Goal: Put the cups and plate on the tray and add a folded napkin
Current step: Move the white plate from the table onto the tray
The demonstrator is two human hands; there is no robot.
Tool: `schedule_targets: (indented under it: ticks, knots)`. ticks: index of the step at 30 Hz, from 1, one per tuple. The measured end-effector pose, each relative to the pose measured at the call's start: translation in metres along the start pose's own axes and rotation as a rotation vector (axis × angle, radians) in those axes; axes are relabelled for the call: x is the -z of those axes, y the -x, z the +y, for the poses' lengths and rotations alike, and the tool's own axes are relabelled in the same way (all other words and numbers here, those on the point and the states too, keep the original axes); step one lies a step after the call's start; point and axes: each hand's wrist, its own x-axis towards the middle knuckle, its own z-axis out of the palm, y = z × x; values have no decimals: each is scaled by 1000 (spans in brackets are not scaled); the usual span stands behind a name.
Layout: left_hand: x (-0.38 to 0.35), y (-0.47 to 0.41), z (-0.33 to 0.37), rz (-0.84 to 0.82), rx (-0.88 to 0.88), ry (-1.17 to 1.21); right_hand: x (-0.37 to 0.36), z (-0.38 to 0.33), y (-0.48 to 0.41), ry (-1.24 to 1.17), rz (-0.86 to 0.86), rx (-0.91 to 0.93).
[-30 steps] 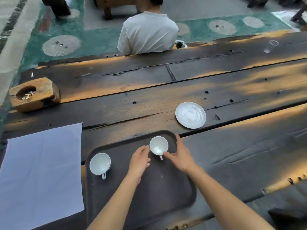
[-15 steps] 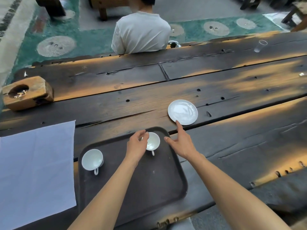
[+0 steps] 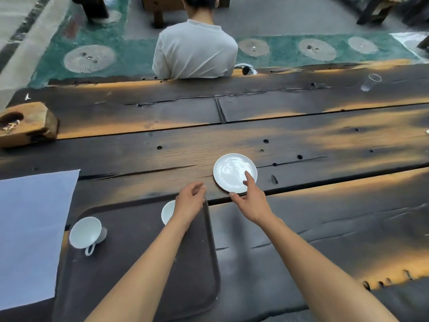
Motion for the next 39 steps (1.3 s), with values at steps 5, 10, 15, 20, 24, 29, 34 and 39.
schedule_targets:
  ticks: [5,10,15,20,24,29,34,39]
  knots:
    - [-26,-32,5,64,34,-35,27,28,-32,21,-21,0]
    - [-44,-55,8,88,71,-61,45,55,-68,41,-18,-17]
    - [-57,-82,4,76,125,-142,51,73,-104,44,-45,-65]
    - [-69,-106,-3,63,172,-214,51,86,-135,71,-79,-111]
    - [-77,-120,-8,56,201,-243,46,95,-151,75,-92,-153]
    - [-88,-132,-11,38,192,-244,39,100,-166,71,-110,-177]
    - [-95,-142,-11,60,195,-211,30,98,-178,42,-89,-187]
    - [-101,-146,-8,72,171,-213,24,93,-183,-20,-105,-237]
